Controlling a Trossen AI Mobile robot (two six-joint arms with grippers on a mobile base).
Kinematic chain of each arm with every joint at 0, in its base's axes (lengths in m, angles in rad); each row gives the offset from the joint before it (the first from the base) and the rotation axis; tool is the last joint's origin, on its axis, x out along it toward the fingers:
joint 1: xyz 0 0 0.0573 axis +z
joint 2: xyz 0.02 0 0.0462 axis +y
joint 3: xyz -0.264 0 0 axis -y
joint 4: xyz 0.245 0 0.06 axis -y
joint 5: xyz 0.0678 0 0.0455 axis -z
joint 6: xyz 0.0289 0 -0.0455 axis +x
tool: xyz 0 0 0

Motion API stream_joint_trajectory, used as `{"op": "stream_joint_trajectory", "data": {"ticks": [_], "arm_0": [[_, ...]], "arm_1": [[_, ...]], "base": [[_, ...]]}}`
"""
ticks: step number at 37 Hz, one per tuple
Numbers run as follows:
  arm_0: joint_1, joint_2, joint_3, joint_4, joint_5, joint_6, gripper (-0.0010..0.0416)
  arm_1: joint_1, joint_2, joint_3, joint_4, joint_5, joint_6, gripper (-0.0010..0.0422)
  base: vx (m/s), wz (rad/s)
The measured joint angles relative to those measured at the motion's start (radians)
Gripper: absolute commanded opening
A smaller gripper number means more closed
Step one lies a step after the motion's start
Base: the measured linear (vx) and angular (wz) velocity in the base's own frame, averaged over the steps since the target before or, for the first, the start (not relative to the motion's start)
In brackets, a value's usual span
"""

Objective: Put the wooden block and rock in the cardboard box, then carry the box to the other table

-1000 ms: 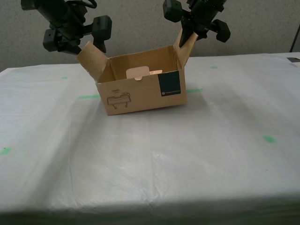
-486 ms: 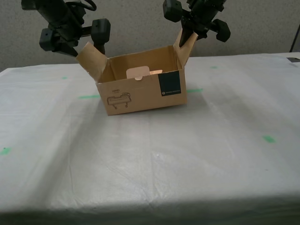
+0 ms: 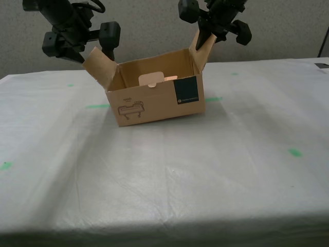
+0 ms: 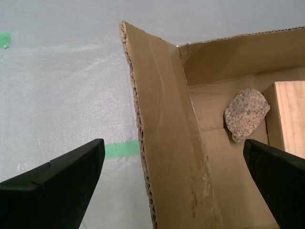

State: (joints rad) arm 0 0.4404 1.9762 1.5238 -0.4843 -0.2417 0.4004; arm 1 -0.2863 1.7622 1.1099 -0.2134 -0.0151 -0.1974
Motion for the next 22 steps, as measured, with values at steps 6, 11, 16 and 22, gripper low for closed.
{"op": "stream_joint_trajectory", "data": {"ticks": [6,11,16,22], "arm_0": [[0.001,0.000,0.000,0.001,0.000,0.000,0.0001],[0.000,0.000,-0.001,0.006,0.000,0.000,0.0001],[0.002,0.000,-0.001,0.006,0.000,0.000,0.0001],[0.000,0.000,-0.001,0.006,0.000,-0.002,0.0003]], "arm_1": [[0.000,0.000,0.000,-0.003,0.000,0.014,0.0398],[0.000,0.000,0.000,-0.003,0.000,0.014,0.0398],[0.000,0.000,0.000,-0.003,0.000,0.013,0.0398],[0.000,0.000,0.000,-0.003,0.000,0.013,0.0398]], "base": [[0.000,0.000],[0.000,0.000],[0.000,0.000],[0.000,0.000]]}}
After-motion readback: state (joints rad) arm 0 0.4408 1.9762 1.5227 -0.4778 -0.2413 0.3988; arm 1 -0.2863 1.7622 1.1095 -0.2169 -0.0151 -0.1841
